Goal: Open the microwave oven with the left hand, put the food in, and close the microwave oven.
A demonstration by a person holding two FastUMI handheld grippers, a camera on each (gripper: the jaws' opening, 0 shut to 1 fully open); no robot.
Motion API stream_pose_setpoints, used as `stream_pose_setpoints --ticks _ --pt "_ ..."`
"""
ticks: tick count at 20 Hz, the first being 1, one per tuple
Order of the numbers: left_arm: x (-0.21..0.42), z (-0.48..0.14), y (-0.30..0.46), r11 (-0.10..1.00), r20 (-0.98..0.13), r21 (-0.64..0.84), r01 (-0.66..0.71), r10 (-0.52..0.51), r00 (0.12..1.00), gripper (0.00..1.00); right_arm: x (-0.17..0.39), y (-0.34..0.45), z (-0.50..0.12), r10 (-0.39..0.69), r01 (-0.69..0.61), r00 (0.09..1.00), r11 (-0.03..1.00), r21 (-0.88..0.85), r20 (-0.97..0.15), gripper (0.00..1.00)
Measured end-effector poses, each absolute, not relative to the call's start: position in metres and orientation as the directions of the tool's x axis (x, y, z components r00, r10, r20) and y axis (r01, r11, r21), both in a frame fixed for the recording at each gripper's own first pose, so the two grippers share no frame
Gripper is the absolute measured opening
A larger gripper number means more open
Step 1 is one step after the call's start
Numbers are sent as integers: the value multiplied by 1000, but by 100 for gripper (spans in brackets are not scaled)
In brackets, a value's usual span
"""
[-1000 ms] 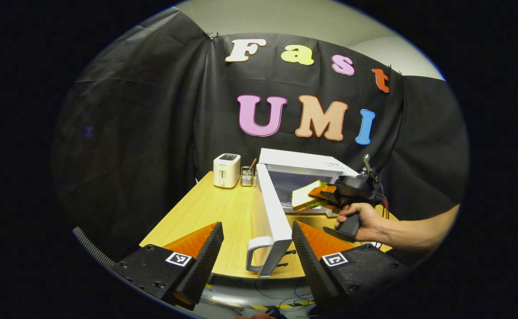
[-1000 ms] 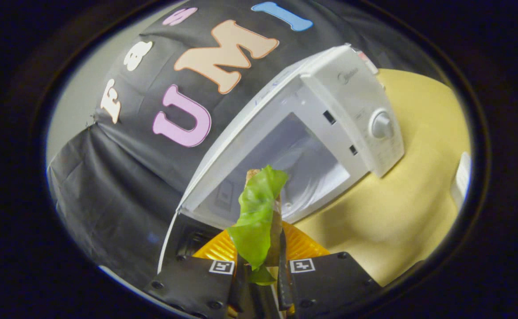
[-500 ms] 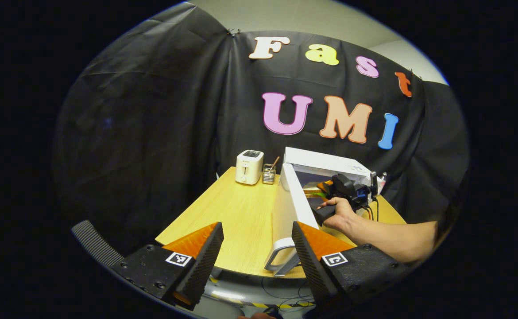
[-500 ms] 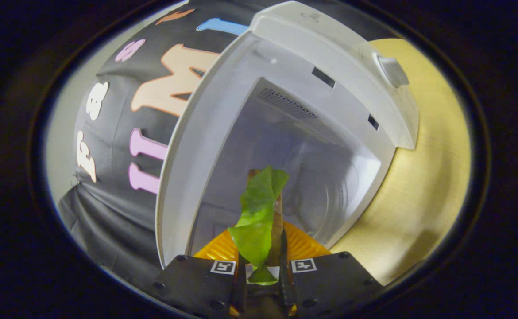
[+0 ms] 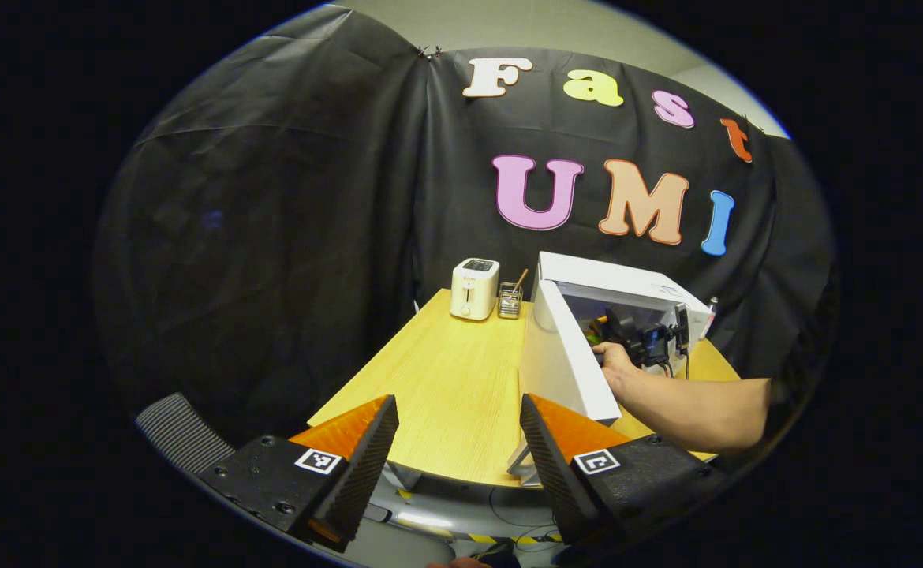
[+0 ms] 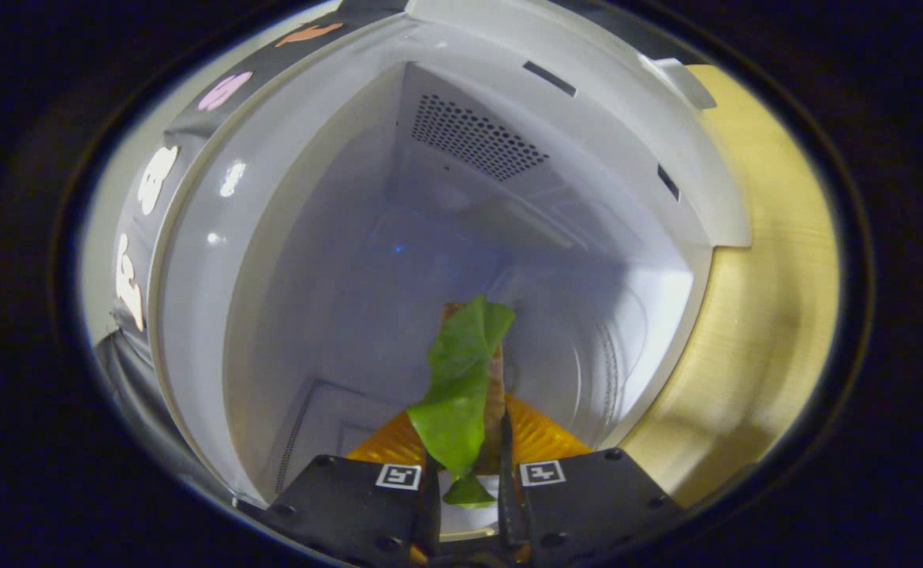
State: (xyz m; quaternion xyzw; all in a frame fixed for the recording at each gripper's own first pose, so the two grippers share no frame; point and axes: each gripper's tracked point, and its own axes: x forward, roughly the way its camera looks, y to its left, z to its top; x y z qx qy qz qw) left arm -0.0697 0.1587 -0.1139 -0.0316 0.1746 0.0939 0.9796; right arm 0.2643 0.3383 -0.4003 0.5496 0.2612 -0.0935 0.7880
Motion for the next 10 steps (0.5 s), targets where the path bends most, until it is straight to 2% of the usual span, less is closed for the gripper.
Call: stream_pose_setpoints --ticks 1,2,3,4,5,7,8,10 --pt "-68 -112 158 982 -341 -19 -190 173 924 92 264 341 -403 155 426 843 392 815 -515 25" --pt "-66 -111 157 983 -336 -9 -184 171 926 92 263 345 -405 175 409 839 422 809 -515 31" --pt "-66 -110 155 984 -335 -5 -176 164 928 91 258 347 -413 181 410 820 474 779 -542 32" --pt "-65 -110 152 985 -336 -6 -171 159 928 91 257 347 -414 173 388 822 527 756 -543 46" --pt "-64 -111 151 985 -340 -8 -171 158 927 92 260 342 -411 141 364 833 589 721 -536 48" --pt "-64 -107 149 985 -331 -5 -172 161 930 91 260 327 -410 77 321 837 733 600 -542 78" --pt "-63 -105 148 986 -327 -4 -167 157 932 91 254 331 -410 93 288 831 771 567 -548 85" --pt "-64 -105 146 987 -322 1 -161 153 934 92 250 331 -414 107 241 822 824 513 -559 89"
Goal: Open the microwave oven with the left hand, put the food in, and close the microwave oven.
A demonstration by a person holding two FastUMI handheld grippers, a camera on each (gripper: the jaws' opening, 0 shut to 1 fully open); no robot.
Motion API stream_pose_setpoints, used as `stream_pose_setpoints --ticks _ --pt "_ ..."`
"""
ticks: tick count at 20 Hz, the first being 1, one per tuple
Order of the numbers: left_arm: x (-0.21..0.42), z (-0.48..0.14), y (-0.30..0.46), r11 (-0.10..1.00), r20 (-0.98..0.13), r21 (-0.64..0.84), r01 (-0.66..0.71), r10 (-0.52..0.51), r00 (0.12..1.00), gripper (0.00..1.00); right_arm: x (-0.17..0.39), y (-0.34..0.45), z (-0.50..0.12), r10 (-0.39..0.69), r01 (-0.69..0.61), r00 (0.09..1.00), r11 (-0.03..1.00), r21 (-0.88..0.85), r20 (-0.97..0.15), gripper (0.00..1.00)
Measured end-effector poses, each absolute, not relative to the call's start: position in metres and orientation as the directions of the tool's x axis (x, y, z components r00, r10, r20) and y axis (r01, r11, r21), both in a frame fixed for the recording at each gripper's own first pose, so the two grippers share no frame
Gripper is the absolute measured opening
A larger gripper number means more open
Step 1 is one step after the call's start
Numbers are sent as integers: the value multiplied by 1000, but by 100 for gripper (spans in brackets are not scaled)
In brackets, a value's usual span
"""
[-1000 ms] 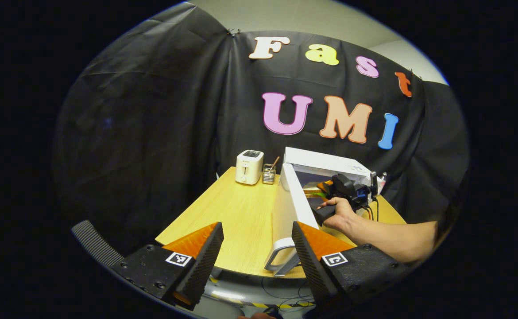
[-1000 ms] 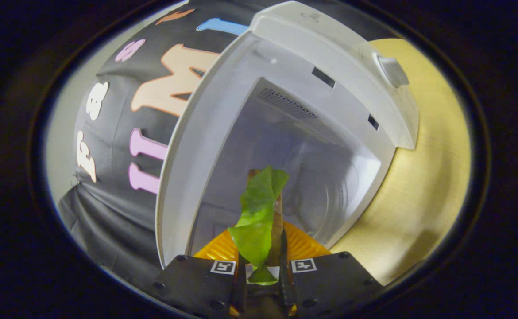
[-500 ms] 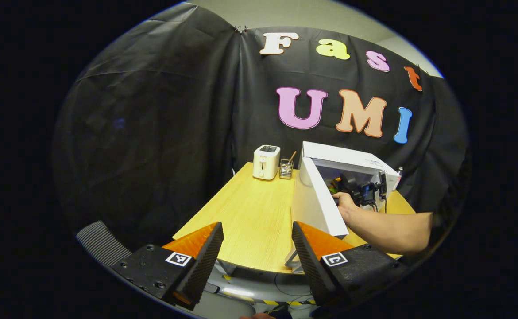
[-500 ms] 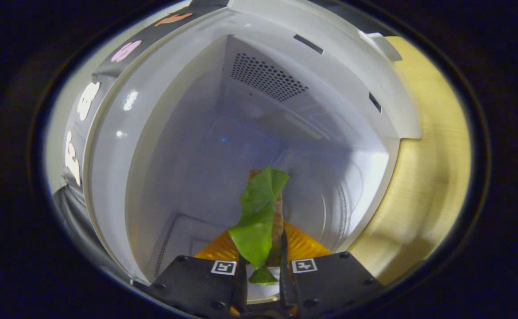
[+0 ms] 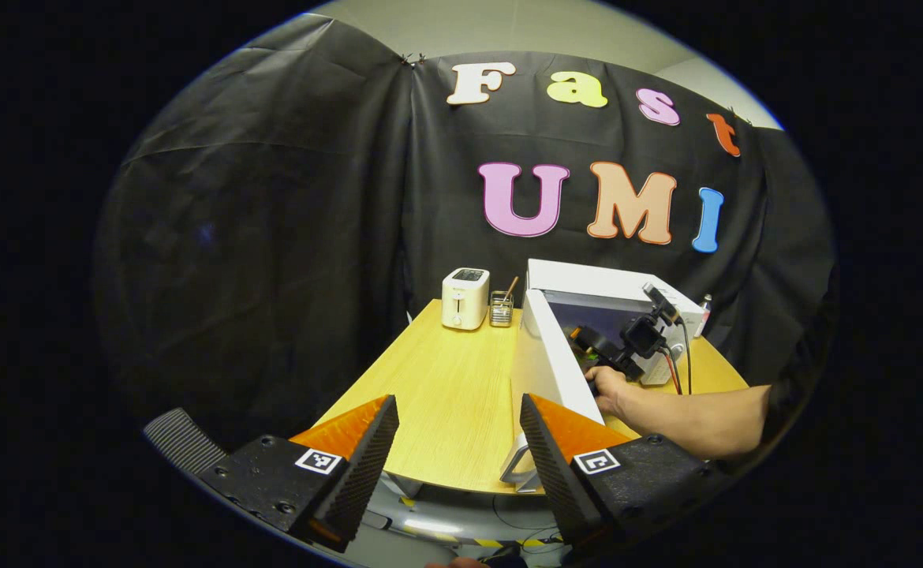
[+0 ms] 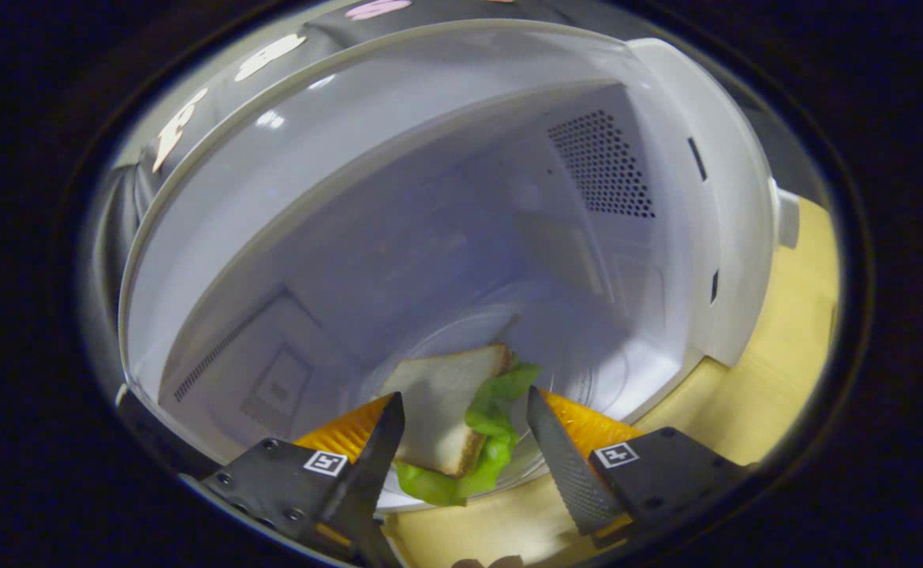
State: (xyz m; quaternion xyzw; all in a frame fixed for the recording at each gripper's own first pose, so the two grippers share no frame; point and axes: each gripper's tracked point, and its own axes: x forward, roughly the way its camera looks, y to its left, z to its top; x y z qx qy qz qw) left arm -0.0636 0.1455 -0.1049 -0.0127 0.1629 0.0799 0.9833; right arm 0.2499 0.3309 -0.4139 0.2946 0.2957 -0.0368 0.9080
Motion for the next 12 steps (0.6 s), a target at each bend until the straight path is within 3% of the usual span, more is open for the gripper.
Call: stream_pose_setpoints --ticks 3,8,9,12 --pt "-68 -105 145 987 -325 -2 -162 152 933 92 250 329 -405 114 206 832 845 493 -543 98" --pt "-71 -100 143 986 -296 -4 -164 156 942 92 229 325 -371 194 52 855 891 451 -480 98" --pt "-71 -104 144 985 -299 -9 -170 159 941 92 220 326 -363 220 5 858 900 435 -465 89" --pt "-73 -120 149 983 -336 2 -182 172 926 91 189 322 -334 288 -101 859 906 411 -424 90"
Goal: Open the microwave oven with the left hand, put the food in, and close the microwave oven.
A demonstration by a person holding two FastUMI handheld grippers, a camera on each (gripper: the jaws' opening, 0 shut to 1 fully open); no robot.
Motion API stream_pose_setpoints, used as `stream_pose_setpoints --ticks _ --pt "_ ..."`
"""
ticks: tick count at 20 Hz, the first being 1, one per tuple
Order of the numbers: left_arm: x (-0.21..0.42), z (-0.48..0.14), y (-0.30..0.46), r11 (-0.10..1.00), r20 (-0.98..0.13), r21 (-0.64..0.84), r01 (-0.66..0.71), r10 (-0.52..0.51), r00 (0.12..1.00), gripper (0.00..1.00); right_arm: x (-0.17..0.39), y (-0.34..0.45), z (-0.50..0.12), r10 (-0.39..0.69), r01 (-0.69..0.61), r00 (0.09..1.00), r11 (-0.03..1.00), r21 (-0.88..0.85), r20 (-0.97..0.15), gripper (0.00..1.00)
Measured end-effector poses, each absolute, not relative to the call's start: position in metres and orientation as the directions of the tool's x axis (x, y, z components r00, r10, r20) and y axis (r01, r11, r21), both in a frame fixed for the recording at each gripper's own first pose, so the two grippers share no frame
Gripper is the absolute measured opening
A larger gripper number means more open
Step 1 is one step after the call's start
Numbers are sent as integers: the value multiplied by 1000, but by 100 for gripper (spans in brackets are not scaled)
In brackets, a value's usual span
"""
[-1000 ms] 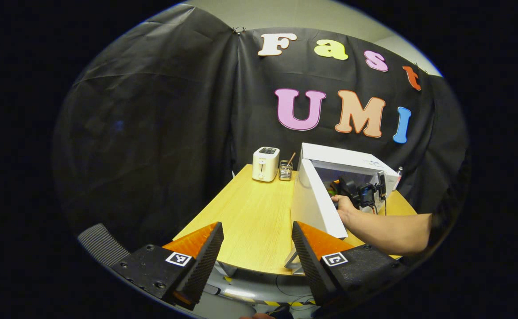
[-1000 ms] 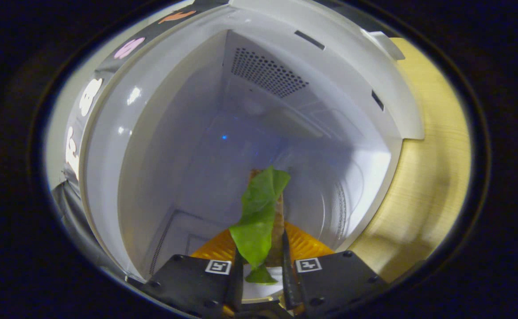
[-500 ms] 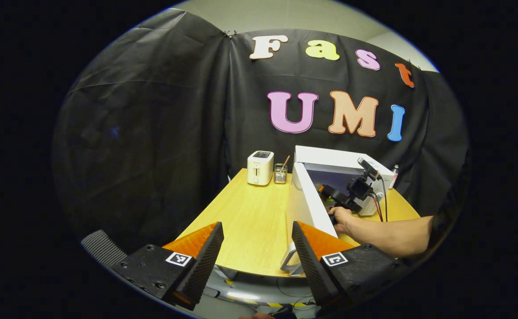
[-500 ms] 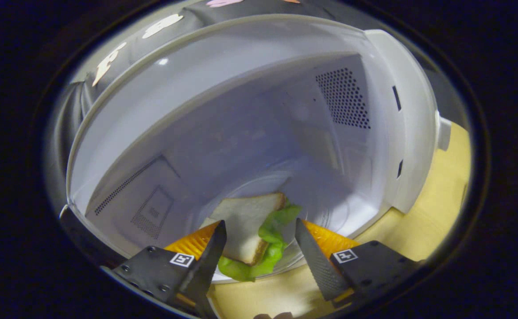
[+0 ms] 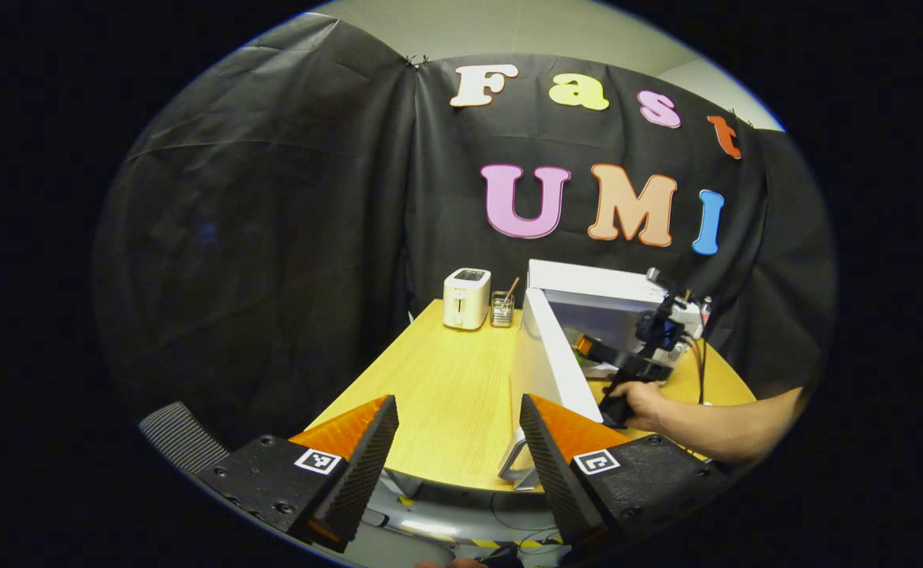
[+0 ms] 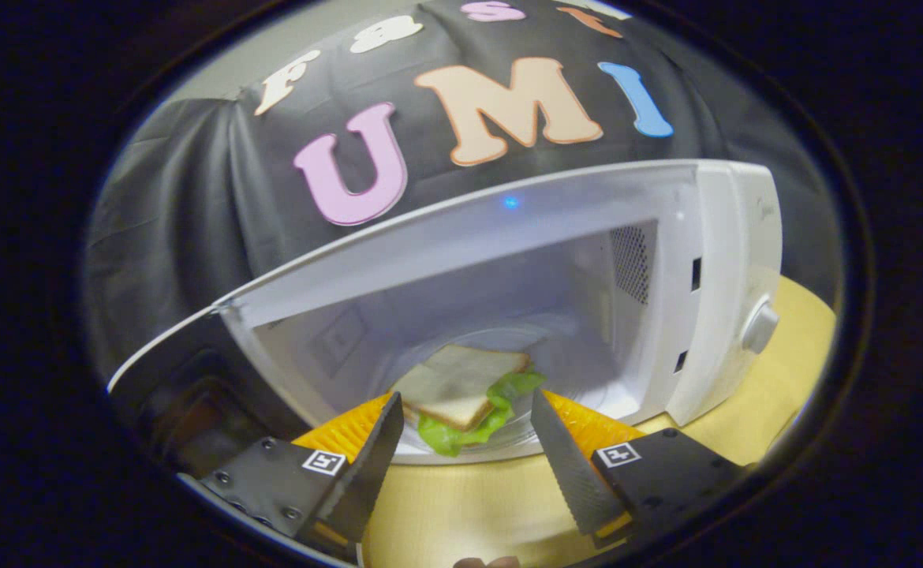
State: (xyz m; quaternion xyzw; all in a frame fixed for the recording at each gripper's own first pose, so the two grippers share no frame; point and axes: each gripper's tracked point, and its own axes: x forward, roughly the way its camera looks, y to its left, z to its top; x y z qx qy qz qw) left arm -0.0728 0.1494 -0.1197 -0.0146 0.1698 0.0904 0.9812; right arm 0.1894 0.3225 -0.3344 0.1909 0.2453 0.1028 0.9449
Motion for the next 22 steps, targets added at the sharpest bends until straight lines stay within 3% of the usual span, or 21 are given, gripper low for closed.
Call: stream_pose_setpoints --ticks 4,5,6,7,8,12,14,15,19,22 --pt "-71 -126 155 983 -347 15 -186 179 921 92 150 309 -289 368 -207 850 891 405 -376 90" --pt "-71 -128 157 983 -349 21 -180 176 921 87 141 303 -275 386 -234 849 887 399 -360 90" --pt "-70 -130 157 984 -351 33 -173 174 920 92 134 294 -260 391 -254 856 888 383 -338 90" --pt "-68 -129 158 986 -343 37 -164 166 924 87 129 287 -246 394 -274 864 890 365 -314 89" --pt "-67 -126 156 987 -331 31 -156 157 930 92 122 278 -230 396 -293 870 895 335 -295 98" --pt "-60 -131 159 984 -335 78 -161 178 925 92 101 244 -180 400 -326 888 895 305 -227 99" --pt "-59 -127 153 985 -316 93 -149 171 933 88 93 222 -156 379 -314 904 903 294 -197 98" --pt "-58 -127 152 985 -308 91 -146 167 937 92 88 211 -147 364 -303 912 908 288 -189 89" --pt "-56 -139 146 987 -316 91 -135 158 936 88 60 183 -114 347 -300 928 912 278 -136 89" --pt "-55 -141 141 991 -294 52 -127 137 946 88 52 168 -105 350 -330 931 928 173 -102 89"
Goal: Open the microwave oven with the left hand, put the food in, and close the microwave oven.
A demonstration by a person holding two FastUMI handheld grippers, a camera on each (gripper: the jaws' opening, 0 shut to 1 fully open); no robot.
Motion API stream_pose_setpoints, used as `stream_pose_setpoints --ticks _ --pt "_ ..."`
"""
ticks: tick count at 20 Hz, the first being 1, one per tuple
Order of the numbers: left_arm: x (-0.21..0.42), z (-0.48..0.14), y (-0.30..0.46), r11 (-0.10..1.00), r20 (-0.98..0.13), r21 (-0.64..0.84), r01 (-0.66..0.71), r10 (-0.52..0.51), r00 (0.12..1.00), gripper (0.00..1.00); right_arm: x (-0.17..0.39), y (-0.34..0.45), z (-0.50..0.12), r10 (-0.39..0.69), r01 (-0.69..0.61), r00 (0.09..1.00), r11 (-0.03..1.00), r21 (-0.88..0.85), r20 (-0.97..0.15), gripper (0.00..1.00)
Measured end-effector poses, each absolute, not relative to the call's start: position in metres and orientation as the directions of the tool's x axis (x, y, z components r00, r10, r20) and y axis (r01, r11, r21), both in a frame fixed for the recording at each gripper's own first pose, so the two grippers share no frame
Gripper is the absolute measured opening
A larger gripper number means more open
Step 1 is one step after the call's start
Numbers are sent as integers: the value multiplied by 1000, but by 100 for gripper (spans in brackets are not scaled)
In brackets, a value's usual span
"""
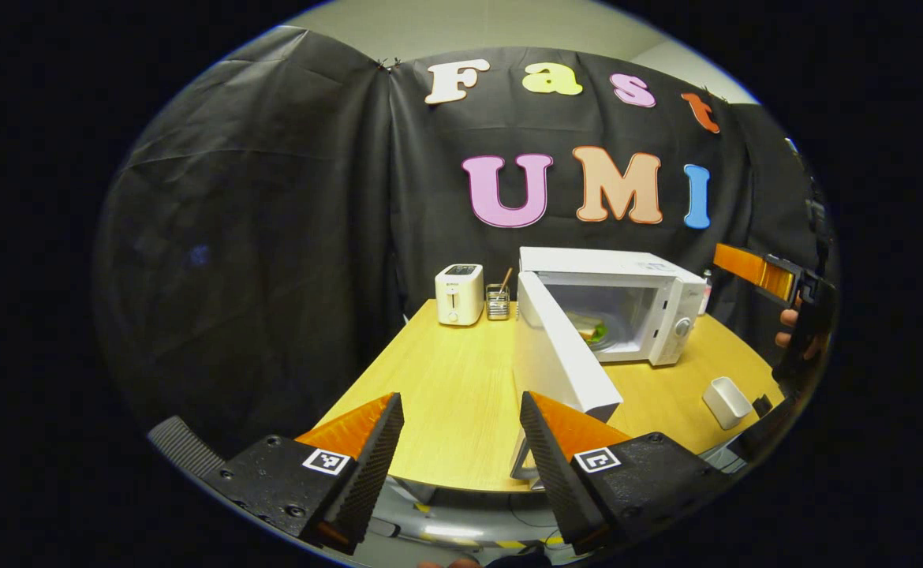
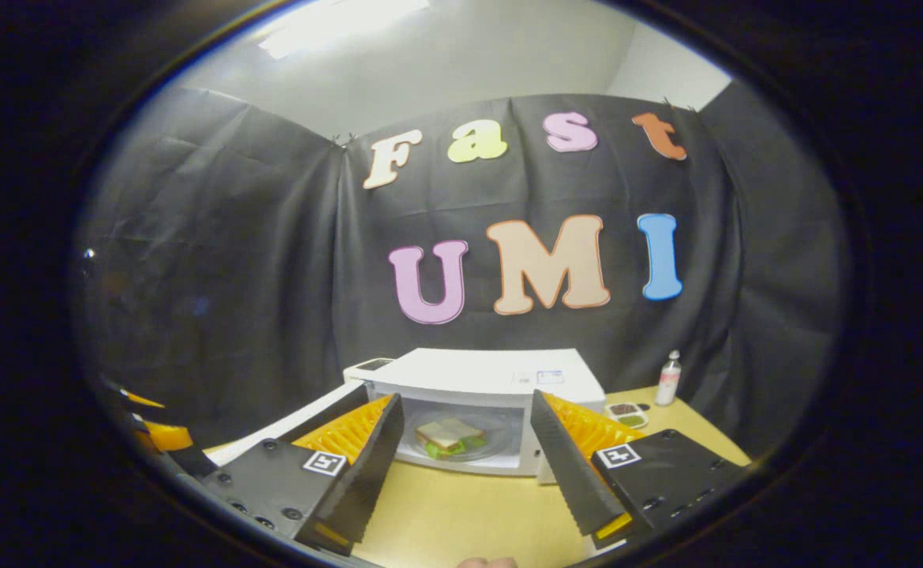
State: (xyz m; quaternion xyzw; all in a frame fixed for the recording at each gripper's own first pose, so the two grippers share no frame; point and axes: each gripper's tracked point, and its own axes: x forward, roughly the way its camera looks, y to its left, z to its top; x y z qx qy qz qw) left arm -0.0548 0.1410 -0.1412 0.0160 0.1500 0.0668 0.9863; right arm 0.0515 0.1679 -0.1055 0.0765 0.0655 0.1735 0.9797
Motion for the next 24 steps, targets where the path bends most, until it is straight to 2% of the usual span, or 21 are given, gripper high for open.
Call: stream_pose_setpoints --ticks 2,3,4,5,6,8,9,16,17,18,21,24 --pt "-55 -154 146 991 -309 41 -131 137 941 88 47 157 -105 347 -331 931 933 139 -111 91" --pt "-55 -158 149 990 -317 39 -135 140 938 88 45 149 -101 335 -320 937 937 139 -103 99" --pt "-52 -163 147 993 -333 26 -112 114 936 88 45 142 -94 328 -313 940 939 143 -96 99" --pt "-51 -169 134 998 -354 -4 -57 52 934 89 44 137 -91 319 -304 943 942 141 -98 91" --pt "-53 -172 131 999 -362 -5 -48 43 931 67 42 129 -92 312 -298 945 945 132 -97 91" --pt "-41 -168 157 990 -320 53 -130 140 937 22 40 122 -88 302 -291 949 950 110 -96 91" --pt "-33 -178 153 992 -338 56 -116 128 933 0 41 119 -88 295 -285 950 953 102 -100 91" --pt "-29 -230 138 994 -446 83 -75 104 889 0 51 104 -82 272 -261 956 959 109 -109 92" --pt "-30 -236 134 994 -461 86 -66 99 882 0 51 102 -84 271 -259 955 960 111 -121 99" --pt "-30 -240 130 994 -468 88 -58 93 879 0 50 100 -86 268 -254 955 960 116 -129 92" --pt "-28 -242 119 994 -469 97 -48 88 879 0 50 91 -93 256 -238 953 963 125 -159 92" --pt "-23 -248 95 997 -486 75 9 29 874 0 50 82 -96 245 -227 954 967 114 -175 92"
